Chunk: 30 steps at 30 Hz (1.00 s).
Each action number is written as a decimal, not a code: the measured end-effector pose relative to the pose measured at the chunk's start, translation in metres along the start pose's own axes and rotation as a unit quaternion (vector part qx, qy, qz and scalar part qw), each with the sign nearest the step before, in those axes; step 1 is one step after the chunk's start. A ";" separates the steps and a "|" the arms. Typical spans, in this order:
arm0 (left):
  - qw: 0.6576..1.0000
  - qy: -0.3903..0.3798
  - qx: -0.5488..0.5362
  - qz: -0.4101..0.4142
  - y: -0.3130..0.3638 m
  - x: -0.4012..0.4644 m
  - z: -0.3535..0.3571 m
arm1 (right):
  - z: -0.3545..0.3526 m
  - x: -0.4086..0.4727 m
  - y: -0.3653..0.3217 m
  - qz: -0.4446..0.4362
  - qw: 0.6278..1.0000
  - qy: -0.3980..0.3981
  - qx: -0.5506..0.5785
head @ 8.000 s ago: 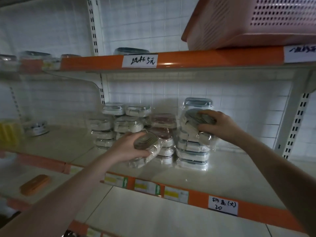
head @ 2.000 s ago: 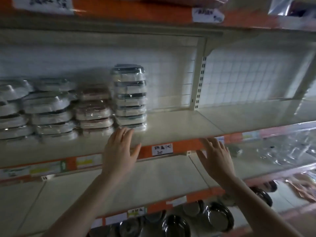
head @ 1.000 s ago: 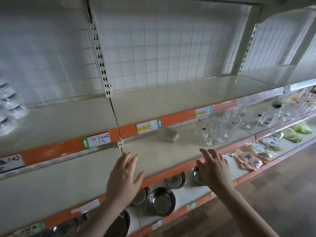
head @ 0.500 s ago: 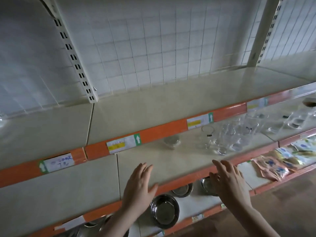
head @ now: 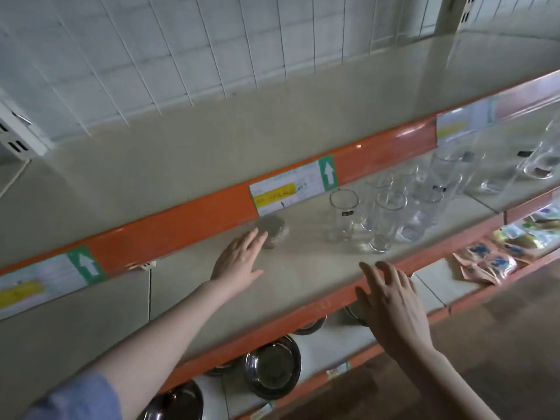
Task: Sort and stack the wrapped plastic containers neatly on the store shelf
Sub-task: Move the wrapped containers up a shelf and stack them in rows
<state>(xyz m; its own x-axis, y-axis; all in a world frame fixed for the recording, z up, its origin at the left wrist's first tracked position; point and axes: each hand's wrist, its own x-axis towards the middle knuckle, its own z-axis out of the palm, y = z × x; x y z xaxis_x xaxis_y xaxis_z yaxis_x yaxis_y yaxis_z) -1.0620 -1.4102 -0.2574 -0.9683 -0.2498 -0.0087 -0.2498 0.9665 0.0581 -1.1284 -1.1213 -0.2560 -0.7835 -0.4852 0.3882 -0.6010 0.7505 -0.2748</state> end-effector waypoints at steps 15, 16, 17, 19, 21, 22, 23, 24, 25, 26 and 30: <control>0.980 -0.130 0.146 -0.039 -0.025 0.136 0.052 | 0.117 -0.005 0.062 -0.032 0.998 0.033 0.044; 0.980 -0.135 0.142 -0.040 -0.024 0.138 0.056 | 0.119 -0.005 0.064 -0.031 0.998 0.033 0.045; 0.981 -0.131 0.133 -0.046 -0.024 0.139 0.059 | 0.120 -0.004 0.065 -0.029 0.998 0.034 0.046; 0.987 -0.105 0.110 -0.057 -0.022 0.141 0.064 | 0.120 -0.003 0.065 -0.025 0.998 0.037 0.048; 0.987 -0.093 0.114 -0.063 -0.020 0.142 0.064 | 0.120 -0.003 0.066 -0.018 0.998 0.038 0.054; 0.985 -0.094 0.130 -0.065 -0.018 0.142 0.063 | 0.120 -0.004 0.066 -0.015 0.998 0.037 0.056; 0.982 -0.100 0.146 -0.066 -0.017 0.142 0.061 | 0.120 -0.005 0.066 -0.013 0.998 0.035 0.058; 0.980 -0.107 0.157 -0.064 -0.015 0.142 0.059 | 0.120 -0.007 0.067 -0.011 0.998 0.031 0.060; 0.978 -0.113 0.163 -0.061 -0.013 0.142 0.058 | 0.121 -0.009 0.067 -0.010 0.998 0.027 0.064; 0.976 -0.119 0.171 -0.060 -0.012 0.143 0.056 | 0.122 -0.011 0.068 -0.010 0.997 0.020 0.067; 0.962 -0.128 0.235 -0.059 -0.005 0.152 0.050 | 0.125 -0.018 0.068 -0.027 0.996 -0.006 0.084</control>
<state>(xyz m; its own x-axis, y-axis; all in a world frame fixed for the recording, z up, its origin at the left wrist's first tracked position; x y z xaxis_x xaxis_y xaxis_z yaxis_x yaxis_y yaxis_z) -1.2078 -1.4499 -0.3088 -0.8874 -0.3952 -0.2374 -0.2747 0.8668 -0.4161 -1.1748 -1.1179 -0.3920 -0.7505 -0.5286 0.3967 -0.6595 0.6380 -0.3975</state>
